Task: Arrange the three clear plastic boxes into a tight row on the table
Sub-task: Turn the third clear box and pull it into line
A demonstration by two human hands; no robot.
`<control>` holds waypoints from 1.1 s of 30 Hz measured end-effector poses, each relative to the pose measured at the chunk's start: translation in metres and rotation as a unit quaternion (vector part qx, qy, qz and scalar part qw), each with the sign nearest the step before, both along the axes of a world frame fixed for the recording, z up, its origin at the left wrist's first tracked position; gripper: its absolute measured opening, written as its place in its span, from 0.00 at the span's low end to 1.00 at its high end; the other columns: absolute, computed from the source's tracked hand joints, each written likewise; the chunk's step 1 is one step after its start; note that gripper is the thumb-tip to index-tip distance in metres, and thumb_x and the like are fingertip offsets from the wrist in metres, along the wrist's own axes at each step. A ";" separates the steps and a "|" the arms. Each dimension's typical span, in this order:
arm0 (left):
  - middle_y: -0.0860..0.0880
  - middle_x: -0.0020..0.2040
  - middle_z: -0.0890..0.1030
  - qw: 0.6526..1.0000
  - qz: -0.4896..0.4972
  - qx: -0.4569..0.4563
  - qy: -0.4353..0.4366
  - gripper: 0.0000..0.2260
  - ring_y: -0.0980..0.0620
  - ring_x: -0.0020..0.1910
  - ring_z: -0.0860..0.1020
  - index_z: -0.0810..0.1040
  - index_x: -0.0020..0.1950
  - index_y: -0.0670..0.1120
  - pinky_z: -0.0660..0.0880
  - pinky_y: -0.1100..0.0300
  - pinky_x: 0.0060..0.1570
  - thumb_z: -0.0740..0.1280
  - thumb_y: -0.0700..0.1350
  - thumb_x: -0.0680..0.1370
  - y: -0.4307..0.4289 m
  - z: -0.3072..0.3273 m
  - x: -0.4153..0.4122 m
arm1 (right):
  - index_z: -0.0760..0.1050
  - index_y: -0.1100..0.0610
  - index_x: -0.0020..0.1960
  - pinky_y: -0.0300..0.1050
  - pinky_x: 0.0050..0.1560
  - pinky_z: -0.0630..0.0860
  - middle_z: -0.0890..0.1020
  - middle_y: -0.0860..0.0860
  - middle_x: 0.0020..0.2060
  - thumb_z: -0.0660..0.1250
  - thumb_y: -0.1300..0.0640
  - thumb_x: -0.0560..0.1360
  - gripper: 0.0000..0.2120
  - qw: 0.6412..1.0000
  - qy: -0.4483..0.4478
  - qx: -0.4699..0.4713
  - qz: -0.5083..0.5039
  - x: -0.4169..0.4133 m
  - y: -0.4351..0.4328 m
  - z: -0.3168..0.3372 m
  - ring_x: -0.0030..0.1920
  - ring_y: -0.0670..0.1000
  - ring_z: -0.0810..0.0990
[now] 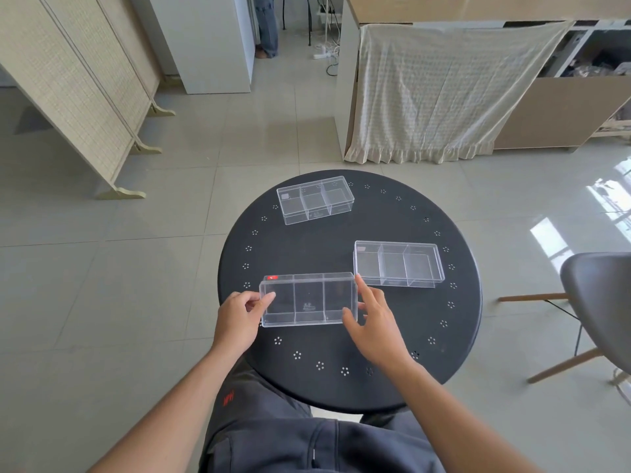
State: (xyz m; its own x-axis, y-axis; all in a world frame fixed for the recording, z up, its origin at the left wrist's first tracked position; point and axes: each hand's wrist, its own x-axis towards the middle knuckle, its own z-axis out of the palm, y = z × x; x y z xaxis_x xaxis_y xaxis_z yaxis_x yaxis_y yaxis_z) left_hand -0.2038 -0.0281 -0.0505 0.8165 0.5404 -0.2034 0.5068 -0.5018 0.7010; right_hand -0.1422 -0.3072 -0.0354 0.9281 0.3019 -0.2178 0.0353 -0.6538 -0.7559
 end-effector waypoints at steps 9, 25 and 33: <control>0.46 0.51 0.81 0.998 -0.028 0.008 0.055 0.16 0.49 0.46 0.80 0.88 0.54 0.46 0.71 0.57 0.49 0.69 0.57 0.83 -0.006 -0.009 0.009 | 0.51 0.48 0.88 0.42 0.73 0.64 0.58 0.45 0.85 0.65 0.49 0.84 0.37 0.998 0.037 -0.029 0.048 0.007 -0.001 -0.012 0.81 0.53 0.63; 0.46 0.69 0.80 0.994 -0.084 0.063 -0.020 0.19 0.45 0.69 0.79 0.79 0.73 0.44 0.74 0.49 0.71 0.65 0.52 0.86 0.032 0.030 0.101 | 0.76 0.55 0.70 0.50 0.67 0.72 0.76 0.53 0.67 0.65 0.52 0.83 0.17 0.993 -0.074 -0.089 0.021 0.124 0.014 0.024 0.68 0.58 0.73; 0.50 0.86 0.64 0.975 -0.196 0.086 0.054 0.28 0.45 0.86 0.58 0.61 0.87 0.49 0.59 0.46 0.83 0.60 0.55 0.87 0.029 0.038 0.185 | 0.69 0.55 0.78 0.61 0.72 0.71 0.72 0.53 0.75 0.62 0.51 0.83 0.24 0.988 -0.045 -0.133 0.065 0.218 0.051 0.028 0.77 0.60 0.66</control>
